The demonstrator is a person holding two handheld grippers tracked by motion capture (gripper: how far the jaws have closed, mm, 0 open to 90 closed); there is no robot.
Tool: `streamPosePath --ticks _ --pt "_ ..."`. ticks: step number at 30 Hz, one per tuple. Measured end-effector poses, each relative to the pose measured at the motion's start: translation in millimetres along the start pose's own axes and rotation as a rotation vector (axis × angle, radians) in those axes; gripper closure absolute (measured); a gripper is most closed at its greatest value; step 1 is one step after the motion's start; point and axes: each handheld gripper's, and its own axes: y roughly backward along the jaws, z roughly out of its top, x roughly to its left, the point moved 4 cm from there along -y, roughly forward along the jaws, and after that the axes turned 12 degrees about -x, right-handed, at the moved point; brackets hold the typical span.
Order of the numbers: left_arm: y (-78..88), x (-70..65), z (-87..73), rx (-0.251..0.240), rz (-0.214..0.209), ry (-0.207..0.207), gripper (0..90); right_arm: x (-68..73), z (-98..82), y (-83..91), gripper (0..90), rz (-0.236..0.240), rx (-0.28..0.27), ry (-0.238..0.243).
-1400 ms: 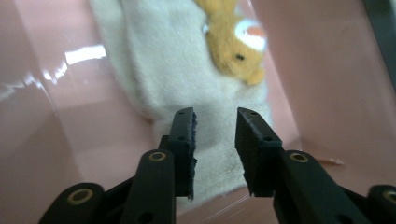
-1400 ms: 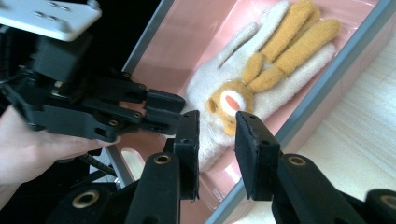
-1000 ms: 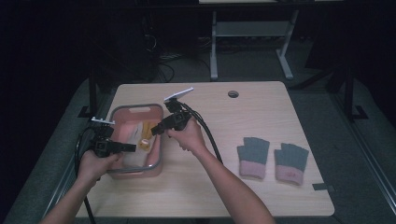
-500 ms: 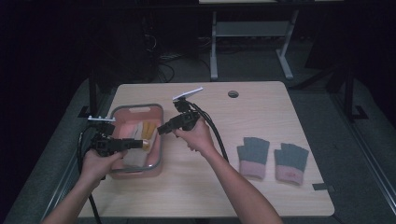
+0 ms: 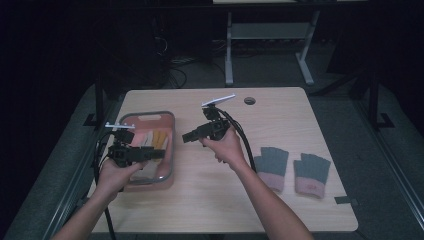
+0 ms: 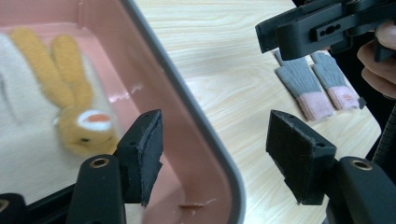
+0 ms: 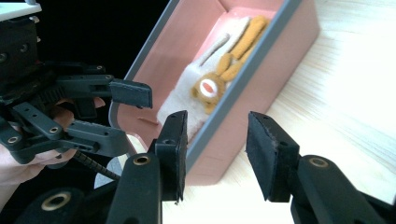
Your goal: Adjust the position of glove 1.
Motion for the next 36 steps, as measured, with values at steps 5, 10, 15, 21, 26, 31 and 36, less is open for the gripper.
streamPosePath --ticks 5,10,15,21,26,31,36 --pt "-8.1 -11.0 1.3 0.003 -0.018 -0.010 33.8 -7.3 -2.7 12.3 56.1 -0.003 -0.014 -0.009" --pt "-18.7 -22.3 0.3 0.018 -0.041 -0.022 31.5 -16.9 -6.6 25.6 54.9 -0.010 -0.027 -0.020" --pt "-29.0 -32.9 1.2 0.028 -0.064 -0.027 28.8 -26.2 -9.2 41.3 52.2 -0.021 -0.042 -0.029" --pt "-41.0 -47.2 2.1 0.034 -0.082 -0.046 25.0 -37.7 -12.2 61.0 49.4 -0.041 -0.064 -0.045" --pt "-51.2 -59.6 -0.1 0.051 -0.105 -0.054 24.3 -44.7 -15.2 74.5 46.7 -0.042 -0.085 -0.062" --pt "-59.6 -69.0 0.0 0.053 -0.117 -0.063 23.7 -52.4 -20.6 87.0 45.7 -0.059 -0.095 -0.067" --pt "-66.9 -77.9 0.1 0.049 -0.132 -0.072 23.3 -58.6 -23.6 102.5 43.4 -0.076 -0.110 -0.062"
